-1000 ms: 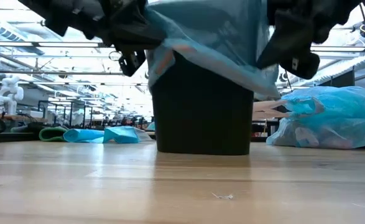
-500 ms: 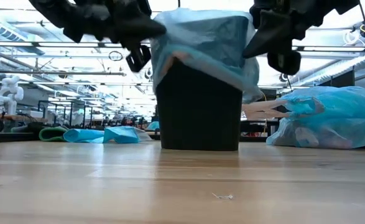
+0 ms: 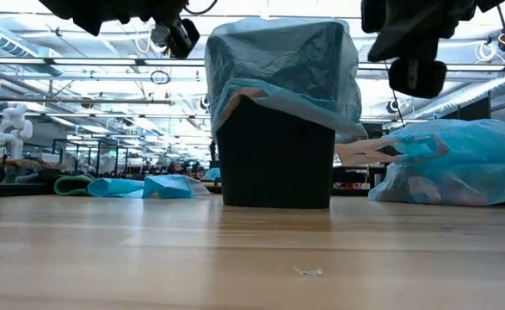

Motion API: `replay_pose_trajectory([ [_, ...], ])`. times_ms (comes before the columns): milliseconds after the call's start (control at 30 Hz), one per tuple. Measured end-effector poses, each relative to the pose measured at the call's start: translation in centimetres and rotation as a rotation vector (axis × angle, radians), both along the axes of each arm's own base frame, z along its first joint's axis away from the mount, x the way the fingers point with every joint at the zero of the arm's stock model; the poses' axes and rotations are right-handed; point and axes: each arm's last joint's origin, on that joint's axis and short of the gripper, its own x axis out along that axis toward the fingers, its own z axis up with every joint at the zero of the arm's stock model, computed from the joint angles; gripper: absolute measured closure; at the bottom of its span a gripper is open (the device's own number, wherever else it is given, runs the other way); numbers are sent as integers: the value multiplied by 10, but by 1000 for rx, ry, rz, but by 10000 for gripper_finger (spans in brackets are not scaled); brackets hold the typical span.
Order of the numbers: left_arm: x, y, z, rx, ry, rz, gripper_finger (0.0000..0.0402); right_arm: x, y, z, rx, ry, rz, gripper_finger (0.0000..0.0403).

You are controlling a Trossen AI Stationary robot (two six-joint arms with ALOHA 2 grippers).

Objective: Place trash/remove bag and relplace
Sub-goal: Return to Home Position

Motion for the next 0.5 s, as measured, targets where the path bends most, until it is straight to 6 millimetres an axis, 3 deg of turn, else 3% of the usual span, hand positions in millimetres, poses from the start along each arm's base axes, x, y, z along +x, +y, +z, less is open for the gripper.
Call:
replay_pose_trajectory([
  [233, -9, -1, 1, 17, 56, 81, 399, -12, 7, -11, 73, 181, -43, 403],
  [500, -48, -3, 6, 210, 119, 328, 399, -21, 31, -12, 110, 227, 10, 403],
])
